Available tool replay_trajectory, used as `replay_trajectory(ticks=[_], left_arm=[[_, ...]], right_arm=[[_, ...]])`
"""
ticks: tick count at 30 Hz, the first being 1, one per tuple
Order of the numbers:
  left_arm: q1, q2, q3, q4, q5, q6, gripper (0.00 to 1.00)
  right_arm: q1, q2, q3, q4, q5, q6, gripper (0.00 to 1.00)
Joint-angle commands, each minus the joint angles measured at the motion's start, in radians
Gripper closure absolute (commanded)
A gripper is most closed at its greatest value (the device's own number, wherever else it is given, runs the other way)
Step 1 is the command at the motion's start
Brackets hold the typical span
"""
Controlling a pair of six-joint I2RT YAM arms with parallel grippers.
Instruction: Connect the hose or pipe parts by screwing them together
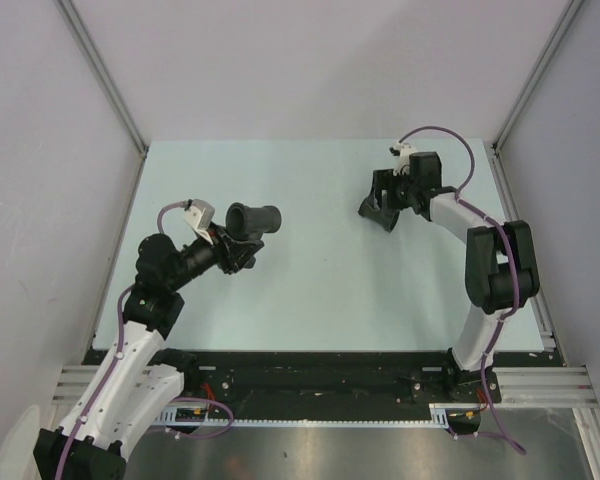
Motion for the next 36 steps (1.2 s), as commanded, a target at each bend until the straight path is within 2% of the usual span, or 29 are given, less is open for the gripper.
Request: replay_trajectory(ticks=[1, 8, 13, 17, 23, 28, 32, 36], left_arm=[[0.008, -0.006, -0.001, 0.058, 0.013, -0.002, 1.0], [0.008, -0.012, 0.0, 0.058, 0.016, -0.002, 1.0], [0.008, -0.017, 0.0, 0.058, 0.021, -0.003, 0.99], [0.008, -0.015, 0.002, 0.058, 0.022, -0.005, 1.0], [0.008, -0.017, 0.0, 0.058, 0.018, -0.005, 0.99], [0.008, -0.018, -0.003, 0.058, 0.012, -0.003, 0.99], [0.008, -0.018, -0.001, 0.058, 0.004, -0.003, 1.0], [0.008, -0.02, -0.004, 0.056, -0.01, -0.003, 0.99]], right_arm=[[-0.035, 0.037, 0.064, -0.084, -0.076, -0.058, 0.15], [-0.035, 0.053, 0.072, -0.177, -0.139, -0.041, 0.16], [0.003, 0.041, 0.059, -0.291, -0.168, 0.032, 0.2], [0.127, -0.005, 0.023, -0.323, -0.167, 0.127, 0.21], [0.323, -0.148, -0.022, -0.279, -0.13, 0.325, 0.2], [0.348, -0.197, -0.02, -0.322, -0.02, 0.261, 0.2], [0.357, -0.187, -0.022, -0.395, 0.146, 0.175, 0.2], [0.383, -0.164, -0.022, -0.454, 0.177, 0.065, 0.21]])
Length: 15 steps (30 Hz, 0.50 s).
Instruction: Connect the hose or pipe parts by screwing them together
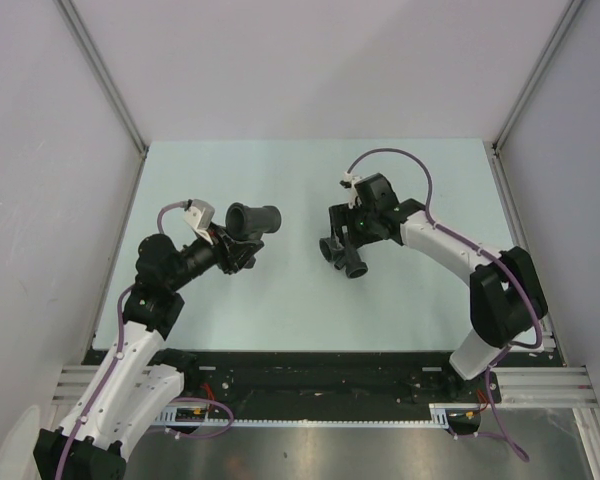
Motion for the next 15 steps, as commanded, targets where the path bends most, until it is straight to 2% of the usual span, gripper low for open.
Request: replay_trajectory(ticks=[1, 4, 11, 15], left_arm=[[0.008, -0.019, -0.004, 0.055, -0.011, -0.002, 1.0], [0.008, -0.02, -0.002, 0.049, -0.028, 0.001, 1.0], [0.008, -0.014, 0.002, 0.043, -0.025, 0.0, 1.0], [0.008, -0.019, 0.001, 0.038, -0.027, 0.0, 1.0]], right_arm=[[0.024, 0.015, 0.007, -0.092, 0.087, -0.144, 0.22], [-0.001, 0.018, 0.006, -0.121, -0.005, -0.139, 0.29], [0.016, 0.072, 0.002, -0.147, 0.113, -0.123, 0.31], [0.018, 0.109, -0.002, -0.141, 0.192, -0.125, 0.37]])
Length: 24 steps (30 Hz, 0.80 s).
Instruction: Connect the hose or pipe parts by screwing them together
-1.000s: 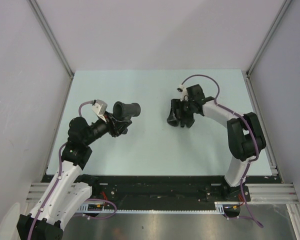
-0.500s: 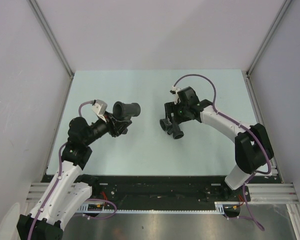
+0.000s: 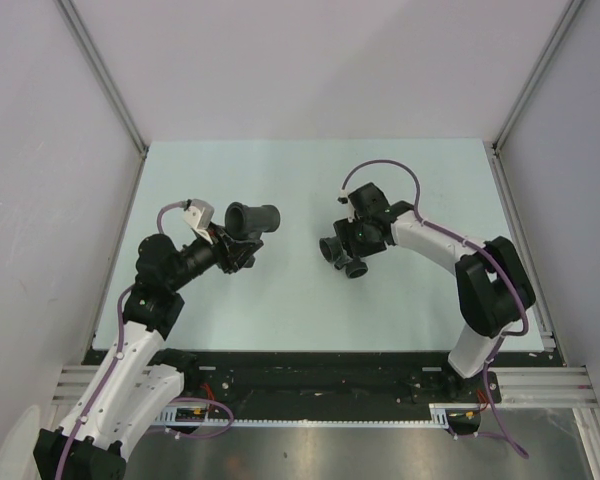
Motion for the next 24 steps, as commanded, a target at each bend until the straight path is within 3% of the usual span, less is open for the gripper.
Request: replay_trajectory(ticks=[1, 7, 11, 15, 24], left_arm=[[0.008, -0.019, 0.001, 0.039, -0.01, 0.0, 1.0], [0.008, -0.02, 0.004, 0.039, -0.003, -0.002, 1.0], [0.008, -0.02, 0.009, 0.039, 0.01, -0.007, 1.0], [0.008, -0.019, 0.013, 0.039, 0.017, -0.01, 1.0], [0.008, -0.056, 0.007, 0.042, 0.011, -0.016, 1.0]], right_arm=[[0.007, 0.035, -0.007, 0.005, 0.092, -0.01, 0.38], [0.016, 0.008, -0.039, -0.009, 0.017, 0.013, 0.41], [0.033, 0.026, -0.054, -0.025, 0.089, -0.03, 0.41], [0.036, 0.011, -0.054, -0.029, 0.086, -0.016, 0.55], [0.058, -0.196, -0.129, -0.124, 0.09, 0.16, 0.62]])
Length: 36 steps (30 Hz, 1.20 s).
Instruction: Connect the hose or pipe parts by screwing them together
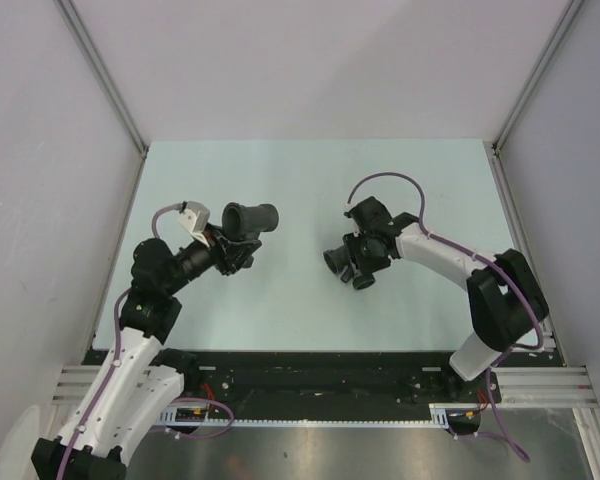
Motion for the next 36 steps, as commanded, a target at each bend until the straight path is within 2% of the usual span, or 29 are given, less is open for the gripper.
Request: replay_trajectory(ticks=[1, 5, 10, 13, 19, 22, 24, 28, 31, 32, 35, 36], left_arm=[[0.008, -0.013, 0.009, 0.043, 0.012, -0.018, 0.99], [0.008, 0.004, 0.013, 0.044, 0.016, -0.025, 1.0], [0.008, -0.004, 0.001, 0.047, -0.004, -0.038, 1.0], [0.008, 0.03, 0.003, 0.052, -0.002, -0.051, 0.99], [0.008, 0.053, 0.001, 0.05, 0.007, -0.062, 0.99], [0.008, 0.056, 0.002, 0.046, -0.007, -0.051, 1.0], [0.008, 0.071, 0.004, 0.046, -0.004, -0.056, 0.99], [0.008, 0.106, 0.013, 0.047, -0.004, -0.073, 1.0], [0.012, 0.134, 0.012, 0.047, -0.004, -0.12, 0.99], [0.018, 0.137, 0.01, 0.049, 0.002, -0.136, 0.99], [0.041, 0.14, 0.001, 0.05, 0.018, -0.188, 1.0], [0.051, 0.142, -0.001, 0.049, 0.027, -0.209, 1.0]], right_arm=[[0.012, -0.161, -0.057, -0.069, 0.016, 0.117, 0.62], [0.043, -0.325, -0.206, -0.028, 0.027, 0.315, 0.6], [0.173, -0.45, -0.31, 0.071, 0.1, 0.522, 0.59], [0.241, -0.447, -0.347, 0.182, 0.116, 0.648, 0.59], [0.354, -0.312, -0.348, 0.376, 0.132, 0.841, 0.56], [0.392, -0.277, -0.345, 0.427, 0.119, 0.896, 0.43], [0.402, -0.3, -0.342, 0.433, 0.14, 0.897, 0.41], [0.402, -0.362, -0.325, 0.417, 0.136, 0.833, 0.29], [0.4, -0.412, -0.324, 0.544, 0.054, 0.526, 0.26], [0.402, -0.415, -0.324, 0.58, -0.007, 0.287, 0.26], [0.383, -0.401, -0.324, 0.669, -0.115, -0.009, 0.23], [0.351, -0.396, -0.313, 0.675, -0.136, -0.154, 0.22]])
